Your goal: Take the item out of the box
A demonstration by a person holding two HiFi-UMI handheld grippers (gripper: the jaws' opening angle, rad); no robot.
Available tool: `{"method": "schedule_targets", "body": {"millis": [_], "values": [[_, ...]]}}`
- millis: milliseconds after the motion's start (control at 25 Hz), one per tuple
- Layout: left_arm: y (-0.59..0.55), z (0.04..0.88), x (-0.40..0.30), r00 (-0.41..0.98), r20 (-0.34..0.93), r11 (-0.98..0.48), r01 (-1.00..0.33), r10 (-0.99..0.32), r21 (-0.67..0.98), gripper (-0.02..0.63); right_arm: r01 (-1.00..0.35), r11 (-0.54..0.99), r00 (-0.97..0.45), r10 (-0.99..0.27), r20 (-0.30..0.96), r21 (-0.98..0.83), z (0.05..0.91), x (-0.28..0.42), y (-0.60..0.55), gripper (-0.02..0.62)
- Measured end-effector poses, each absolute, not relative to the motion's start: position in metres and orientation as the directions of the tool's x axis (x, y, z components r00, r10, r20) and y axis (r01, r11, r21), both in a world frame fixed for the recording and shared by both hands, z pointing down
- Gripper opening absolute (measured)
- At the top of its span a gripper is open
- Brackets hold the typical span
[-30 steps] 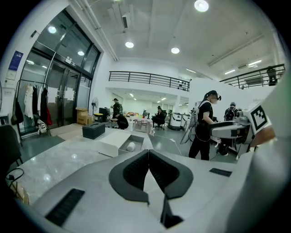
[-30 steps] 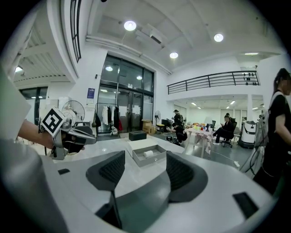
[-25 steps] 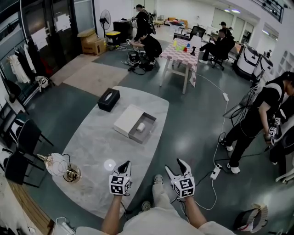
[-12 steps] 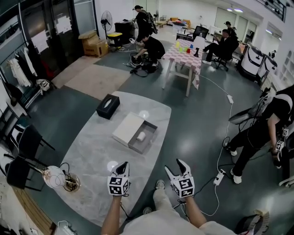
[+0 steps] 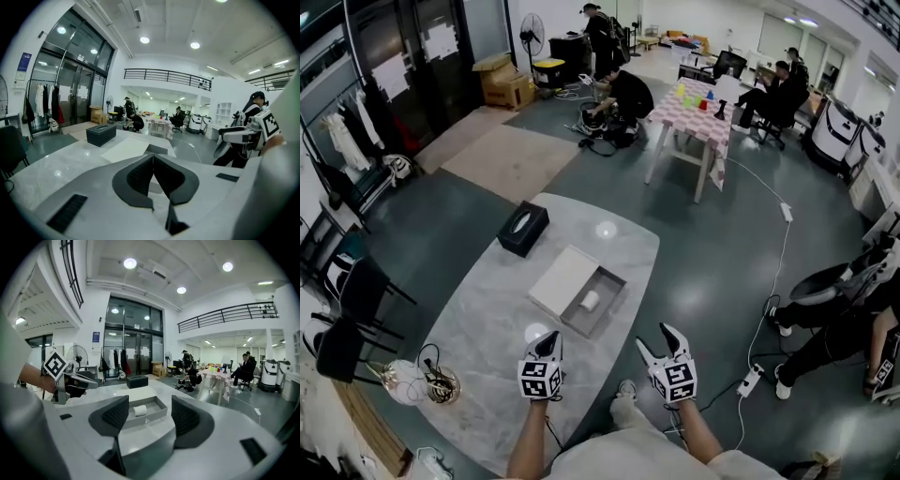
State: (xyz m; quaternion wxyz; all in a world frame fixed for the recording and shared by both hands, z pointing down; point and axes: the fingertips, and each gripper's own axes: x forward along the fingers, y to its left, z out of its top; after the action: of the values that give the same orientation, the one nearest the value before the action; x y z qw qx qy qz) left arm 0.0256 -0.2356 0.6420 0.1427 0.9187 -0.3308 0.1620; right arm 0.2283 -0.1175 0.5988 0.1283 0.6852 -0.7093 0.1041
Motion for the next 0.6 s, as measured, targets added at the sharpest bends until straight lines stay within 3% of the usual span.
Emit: {"method": "schedule_targets", "body": {"millis": [600], "values": [[-0.301,0.651,0.082,0.663,0.437,-0.672,-0.723,-0.608,0.162,0.015,-0.995,0.102,-0.092,-0.938,0.333,0.012,0.600,0.305,-0.192,0.271]]}}
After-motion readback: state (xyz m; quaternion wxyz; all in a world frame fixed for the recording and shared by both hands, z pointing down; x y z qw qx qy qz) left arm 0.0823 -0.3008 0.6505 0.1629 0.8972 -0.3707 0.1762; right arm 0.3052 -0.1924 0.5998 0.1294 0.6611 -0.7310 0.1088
